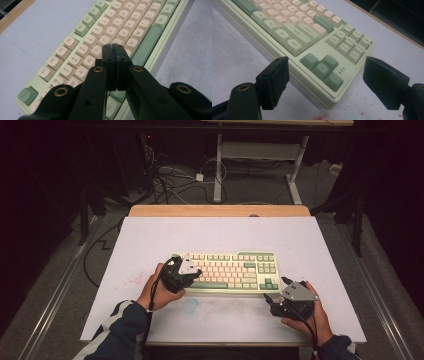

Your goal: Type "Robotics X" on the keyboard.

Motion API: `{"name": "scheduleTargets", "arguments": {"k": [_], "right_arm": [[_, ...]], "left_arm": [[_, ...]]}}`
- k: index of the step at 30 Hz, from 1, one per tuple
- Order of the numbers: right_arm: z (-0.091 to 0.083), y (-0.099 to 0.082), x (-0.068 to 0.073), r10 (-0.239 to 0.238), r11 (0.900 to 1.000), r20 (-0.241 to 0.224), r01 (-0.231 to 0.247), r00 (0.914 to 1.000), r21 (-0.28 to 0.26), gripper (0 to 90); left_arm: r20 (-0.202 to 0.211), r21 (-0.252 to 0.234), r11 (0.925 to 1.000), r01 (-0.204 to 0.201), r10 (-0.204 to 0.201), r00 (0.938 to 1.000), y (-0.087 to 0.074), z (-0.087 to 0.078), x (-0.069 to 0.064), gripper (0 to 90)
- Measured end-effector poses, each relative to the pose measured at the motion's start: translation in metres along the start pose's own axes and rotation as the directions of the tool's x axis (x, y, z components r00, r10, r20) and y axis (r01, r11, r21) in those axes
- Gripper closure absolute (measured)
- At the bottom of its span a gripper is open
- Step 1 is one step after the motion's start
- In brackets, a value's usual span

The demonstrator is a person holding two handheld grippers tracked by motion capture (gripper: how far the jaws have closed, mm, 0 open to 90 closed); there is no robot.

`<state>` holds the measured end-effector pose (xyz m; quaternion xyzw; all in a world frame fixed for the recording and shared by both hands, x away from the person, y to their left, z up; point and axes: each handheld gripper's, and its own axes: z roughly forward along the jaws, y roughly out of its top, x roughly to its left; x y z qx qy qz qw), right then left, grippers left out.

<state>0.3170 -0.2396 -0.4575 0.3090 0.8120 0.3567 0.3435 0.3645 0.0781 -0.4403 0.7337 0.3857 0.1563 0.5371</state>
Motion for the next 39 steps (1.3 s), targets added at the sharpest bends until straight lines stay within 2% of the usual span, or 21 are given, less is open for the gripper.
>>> {"name": "scheduleTargets", "arguments": {"k": [20,26,31,39], "right_arm": [[0.001,-0.001,0.001,-0.009,0.9999,-0.008,0.009,0.9999,0.011,22.4],[0.001,-0.001,0.002,-0.015,0.9998,-0.011,0.015,0.9998,0.016,22.4],[0.001,-0.001,0.002,-0.016,0.9997,-0.014,0.016,0.9998,0.016,22.5],[0.001,-0.001,0.002,-0.018,0.9996,-0.014,0.018,0.9997,0.021,22.5]], "left_arm": [[0.043,0.066,0.9965,-0.05,0.047,0.998,-0.016,0.004,-0.014,86.4],[0.031,0.093,0.9931,-0.072,0.069,0.9971,-0.023,0.009,-0.015,86.2],[0.021,0.091,0.9925,-0.081,0.08,0.9966,-0.023,0.009,-0.014,86.2],[0.004,0.108,0.9916,-0.072,0.072,0.9974,-0.027,0.013,-0.008,86.0]]}}
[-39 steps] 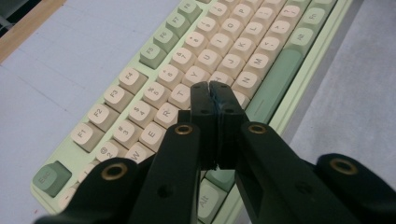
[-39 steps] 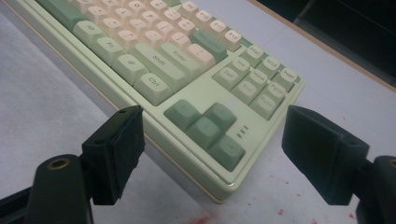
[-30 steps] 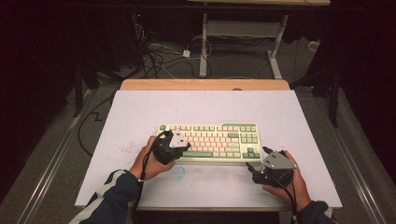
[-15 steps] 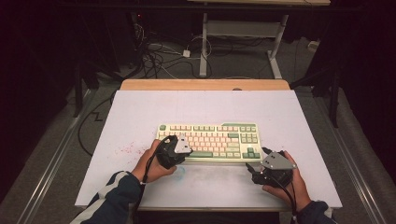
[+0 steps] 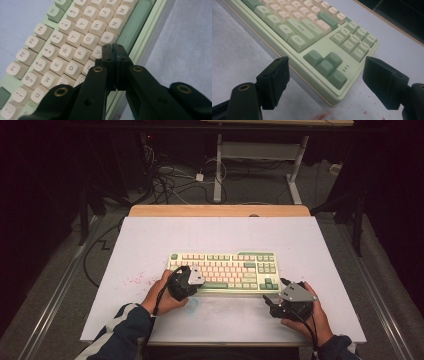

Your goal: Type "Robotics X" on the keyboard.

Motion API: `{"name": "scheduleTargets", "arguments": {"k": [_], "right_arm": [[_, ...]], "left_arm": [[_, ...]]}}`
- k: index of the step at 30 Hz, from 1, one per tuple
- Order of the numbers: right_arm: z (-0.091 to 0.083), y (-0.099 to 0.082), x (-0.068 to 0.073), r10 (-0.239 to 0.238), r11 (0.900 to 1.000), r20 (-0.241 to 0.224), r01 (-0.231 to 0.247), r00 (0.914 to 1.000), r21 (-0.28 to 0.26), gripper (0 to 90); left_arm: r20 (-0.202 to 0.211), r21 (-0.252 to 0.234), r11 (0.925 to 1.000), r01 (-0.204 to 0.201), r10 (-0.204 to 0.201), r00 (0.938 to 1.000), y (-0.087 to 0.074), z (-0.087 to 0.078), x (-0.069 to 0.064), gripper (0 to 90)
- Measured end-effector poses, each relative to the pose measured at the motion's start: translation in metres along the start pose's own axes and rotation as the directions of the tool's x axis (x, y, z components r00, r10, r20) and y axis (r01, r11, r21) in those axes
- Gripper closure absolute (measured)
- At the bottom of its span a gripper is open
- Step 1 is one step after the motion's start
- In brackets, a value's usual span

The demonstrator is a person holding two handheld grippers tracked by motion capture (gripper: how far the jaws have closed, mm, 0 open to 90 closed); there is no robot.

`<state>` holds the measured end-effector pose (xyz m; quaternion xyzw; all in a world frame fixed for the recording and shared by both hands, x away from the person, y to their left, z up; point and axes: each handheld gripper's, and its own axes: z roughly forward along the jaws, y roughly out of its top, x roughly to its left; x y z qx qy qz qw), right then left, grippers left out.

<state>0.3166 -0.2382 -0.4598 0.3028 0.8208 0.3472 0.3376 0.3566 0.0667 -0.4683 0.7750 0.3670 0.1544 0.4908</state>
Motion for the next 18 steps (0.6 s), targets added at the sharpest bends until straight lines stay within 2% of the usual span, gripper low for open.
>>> {"name": "scheduleTargets", "arguments": {"k": [2,4,10,18], "right_arm": [[0.0,0.0,0.0,-0.002,1.0,-0.003,0.003,1.0,0.002,22.5],[0.0,0.0,0.0,-0.006,1.0,-0.004,0.006,1.0,0.001,22.5],[0.0,0.0,0.0,-0.001,1.0,0.001,0.001,1.0,0.003,22.5],[0.0,0.0,0.0,-0.002,1.0,0.0,0.002,1.0,0.002,22.5]], "left_arm": [[-0.001,-0.009,0.9999,0.007,-0.007,1.0,-0.002,0.001,0.0,86.8],[-0.007,-0.009,1.0,-0.004,0.004,1.0,-0.001,0.0,0.0,86.7],[-0.004,-0.052,0.9986,0.009,-0.009,1.0,0.006,-0.005,0.001,85.0],[-0.007,-0.088,0.9961,-0.007,0.006,1.0,0.008,-0.008,0.002,76.6]]}}
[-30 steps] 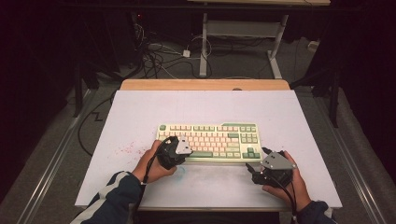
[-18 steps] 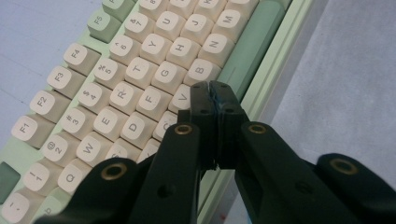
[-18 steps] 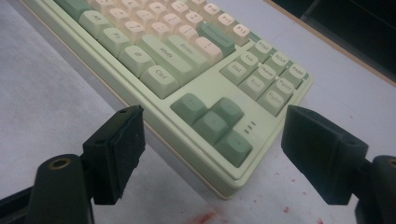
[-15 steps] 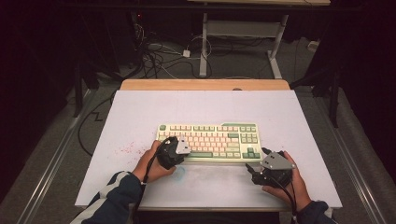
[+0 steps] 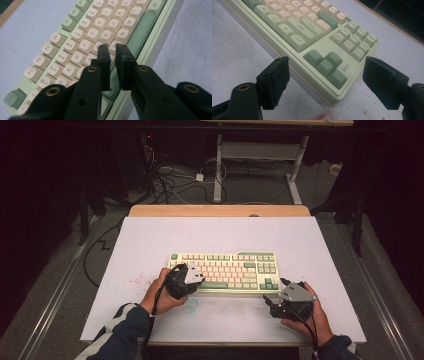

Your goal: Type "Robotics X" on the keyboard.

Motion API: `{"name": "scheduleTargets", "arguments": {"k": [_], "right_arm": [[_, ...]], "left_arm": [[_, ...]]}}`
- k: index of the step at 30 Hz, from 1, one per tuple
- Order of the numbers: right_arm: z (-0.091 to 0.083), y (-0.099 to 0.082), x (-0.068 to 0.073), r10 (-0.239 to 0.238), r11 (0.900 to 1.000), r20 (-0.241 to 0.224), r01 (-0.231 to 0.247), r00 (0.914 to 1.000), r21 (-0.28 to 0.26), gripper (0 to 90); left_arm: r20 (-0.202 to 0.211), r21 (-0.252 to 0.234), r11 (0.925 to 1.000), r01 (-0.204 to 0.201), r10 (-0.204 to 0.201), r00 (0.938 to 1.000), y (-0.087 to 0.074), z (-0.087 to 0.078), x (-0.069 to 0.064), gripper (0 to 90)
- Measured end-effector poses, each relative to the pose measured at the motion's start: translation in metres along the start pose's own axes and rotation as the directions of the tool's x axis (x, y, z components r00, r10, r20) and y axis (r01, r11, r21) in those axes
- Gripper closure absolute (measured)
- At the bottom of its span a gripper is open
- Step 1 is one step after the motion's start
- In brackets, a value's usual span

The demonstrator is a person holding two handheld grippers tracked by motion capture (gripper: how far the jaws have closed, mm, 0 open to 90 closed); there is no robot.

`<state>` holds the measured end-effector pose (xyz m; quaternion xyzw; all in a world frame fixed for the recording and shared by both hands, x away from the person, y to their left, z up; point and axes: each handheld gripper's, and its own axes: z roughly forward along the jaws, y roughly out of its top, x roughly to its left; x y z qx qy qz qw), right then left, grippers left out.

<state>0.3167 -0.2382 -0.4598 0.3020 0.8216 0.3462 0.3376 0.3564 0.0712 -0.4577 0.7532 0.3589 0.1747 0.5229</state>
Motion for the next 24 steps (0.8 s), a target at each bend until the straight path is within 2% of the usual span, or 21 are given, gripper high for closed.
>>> {"name": "scheduleTargets", "arguments": {"k": [6,11,16,18,22,24], "right_arm": [[-0.0004,0.0,-0.0005,0.0,1.0,0.001,0.0,1.0,0.0,22.6],[-0.0005,-0.0002,-0.001,0.0,1.0,0.001,0.0,1.0,0.0,22.6],[-0.0008,0.0,-0.001,0.0,1.0,0.002,0.0,1.0,-0.003,22.6],[-0.001,0.0,-0.0011,0.0,1.0,0.002,0.0,1.0,-0.004,22.6],[-0.0011,-0.0001,-0.0016,0.0,1.0,0.003,0.0,1.0,-0.004,22.5],[-0.0013,-0.0001,-0.0017,-0.002,1.0,0.003,0.002,1.0,-0.005,22.5]], "left_arm": [[0.002,-0.094,0.9955,0.0,0.0,1.0,0.0037,-0.0044,-0.0015,57.0],[0.004,-0.107,0.9942,-0.006,0.006,1.0,0.0018,-0.005,-0.004,40.7],[-0.031,-0.109,0.994,-0.009,0.005,0.9995,-0.0013,-0.0023,-0.0032,26.0],[-0.032,-0.101,0.9948,-0.014,0.011,0.9994,-0.0025,-0.0022,-0.0021,20.7],[-0.062,-0.115,0.9931,-0.025,0.018,0.9979,-0.0031,-0.0025,-0.0002,18.5],[-0.063,-0.118,0.9928,-0.022,0.015,0.9979,-0.0034,-0.0037,0.0011,17.5]]}}
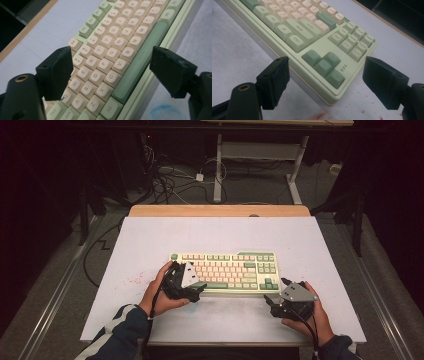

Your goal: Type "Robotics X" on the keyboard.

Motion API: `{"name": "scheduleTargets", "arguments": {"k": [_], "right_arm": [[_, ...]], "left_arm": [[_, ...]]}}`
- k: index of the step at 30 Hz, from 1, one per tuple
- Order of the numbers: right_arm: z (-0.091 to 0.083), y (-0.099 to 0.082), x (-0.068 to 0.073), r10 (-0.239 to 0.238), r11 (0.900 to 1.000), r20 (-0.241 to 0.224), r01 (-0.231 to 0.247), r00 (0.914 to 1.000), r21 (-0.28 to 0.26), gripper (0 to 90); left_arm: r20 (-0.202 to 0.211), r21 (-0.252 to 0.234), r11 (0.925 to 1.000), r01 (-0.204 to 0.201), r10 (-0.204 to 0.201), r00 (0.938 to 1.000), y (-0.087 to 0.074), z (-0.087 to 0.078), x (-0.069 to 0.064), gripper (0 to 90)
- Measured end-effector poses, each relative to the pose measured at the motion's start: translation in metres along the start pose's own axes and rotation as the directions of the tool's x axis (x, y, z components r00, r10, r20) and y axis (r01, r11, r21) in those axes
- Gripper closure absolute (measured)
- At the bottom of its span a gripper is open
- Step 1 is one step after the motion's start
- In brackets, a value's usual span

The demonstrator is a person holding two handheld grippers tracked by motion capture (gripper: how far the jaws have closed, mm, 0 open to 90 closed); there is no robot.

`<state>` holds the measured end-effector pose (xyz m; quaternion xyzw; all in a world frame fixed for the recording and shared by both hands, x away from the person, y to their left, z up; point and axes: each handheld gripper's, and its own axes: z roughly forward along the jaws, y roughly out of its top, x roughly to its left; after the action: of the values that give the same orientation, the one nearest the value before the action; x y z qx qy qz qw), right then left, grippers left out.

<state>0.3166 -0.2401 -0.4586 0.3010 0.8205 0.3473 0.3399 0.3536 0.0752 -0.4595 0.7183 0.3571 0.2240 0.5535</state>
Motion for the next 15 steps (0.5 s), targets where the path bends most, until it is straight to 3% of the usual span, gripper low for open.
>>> {"name": "scheduleTargets", "arguments": {"k": [4,11,15], "right_arm": [[0.0,0.0,0.0,0.003,1.0,0.001,-0.003,1.0,-0.001,22.6],[0.0,0.0,-0.001,0.007,1.0,0.002,-0.007,1.0,0.001,22.6],[-0.001,0.0,-0.001,0.013,0.9999,0.002,-0.013,0.9999,0.002,22.3]], "left_arm": [[-0.01,-0.006,0.9996,-0.027,0.027,0.9996,-0.003,-0.005,0.004,17.5],[-0.036,-0.001,0.9992,-0.039,0.039,0.9986,-0.012,-0.018,0.018,17.8],[-0.06,-0.018,0.9998,-0.013,0.012,0.9981,-0.013,-0.027,0.028,17.8]]}}
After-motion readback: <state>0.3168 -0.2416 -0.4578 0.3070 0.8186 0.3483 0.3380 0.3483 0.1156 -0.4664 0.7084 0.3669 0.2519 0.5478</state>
